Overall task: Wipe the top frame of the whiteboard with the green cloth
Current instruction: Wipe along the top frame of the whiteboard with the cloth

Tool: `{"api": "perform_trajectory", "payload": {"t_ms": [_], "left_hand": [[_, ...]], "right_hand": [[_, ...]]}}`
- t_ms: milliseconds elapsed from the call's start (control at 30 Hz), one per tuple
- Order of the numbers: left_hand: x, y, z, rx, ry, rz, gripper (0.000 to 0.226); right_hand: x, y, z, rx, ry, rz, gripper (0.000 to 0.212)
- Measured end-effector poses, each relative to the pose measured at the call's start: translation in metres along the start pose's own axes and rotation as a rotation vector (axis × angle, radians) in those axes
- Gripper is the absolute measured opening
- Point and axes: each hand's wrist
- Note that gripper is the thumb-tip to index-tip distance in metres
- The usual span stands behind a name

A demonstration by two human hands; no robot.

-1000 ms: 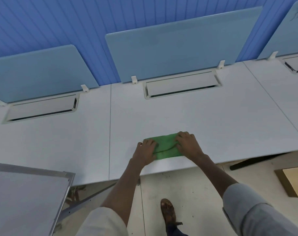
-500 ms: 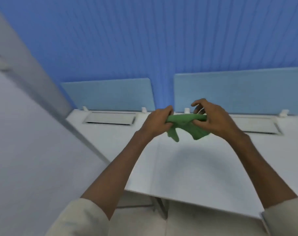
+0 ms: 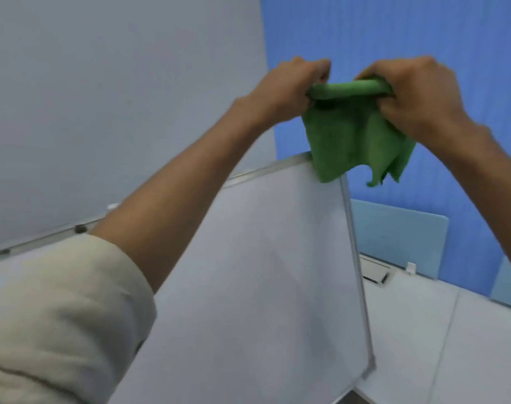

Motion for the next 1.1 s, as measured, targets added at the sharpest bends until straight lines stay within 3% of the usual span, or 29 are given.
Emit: {"api": "perform_trajectory", "payload": {"t_ms": [133, 333, 467, 567, 700, 833, 933, 1033, 1100], "left_hand": [[-0.038, -0.058, -0.035, 0.007, 0.124, -0.078, 0.038], [-0.062, -0.097, -0.073, 0.182, 0.312, -0.146, 0.037], [-0.064, -0.109, -0.087, 0.274, 0.311, -0.178, 0.033], [-0.081, -0.107, -0.080, 0.254, 0.238, -0.178, 0.029], [-0.128, -0.075, -0.058, 0.170, 0.076, -0.093, 0.023], [-0.134, -0.025, -0.047, 0.051, 0.001, -0.035, 0.023], [-0.117, -0.009, -0.049, -0.032, -0.270, -0.014, 0.021], [-0.114, -0.011, -0.049, -0.128, -0.574, -0.039, 0.023], [-0.122, -0.018, -0.054, -0.225, -0.540, -0.066, 0.027]], "right_hand": [[0.046, -0.056, 0.016, -0.002, 0.002, -0.082, 0.040], [0.089, -0.099, 0.035, 0.014, 0.134, -0.244, 0.037], [0.116, -0.110, 0.051, -0.004, 0.106, -0.281, 0.033], [0.109, -0.104, 0.054, 0.082, -0.017, -0.338, 0.034], [0.054, -0.076, 0.048, 0.169, -0.328, -0.454, 0.028], [0.009, -0.040, 0.039, 0.159, -0.344, -0.451, 0.036], [0.000, -0.026, 0.038, 0.149, -0.417, -0.430, 0.033], [0.000, -0.022, 0.037, 0.239, -0.692, -0.443, 0.026], [0.002, -0.028, 0.037, 0.275, -0.769, -0.406, 0.042]]}}
Point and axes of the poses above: each hand's wrist, its own x-axis towards the middle knuckle, its own z-axis out of the palm, y = z × x, and after that the axes turned 3 degrees about y, right-handed
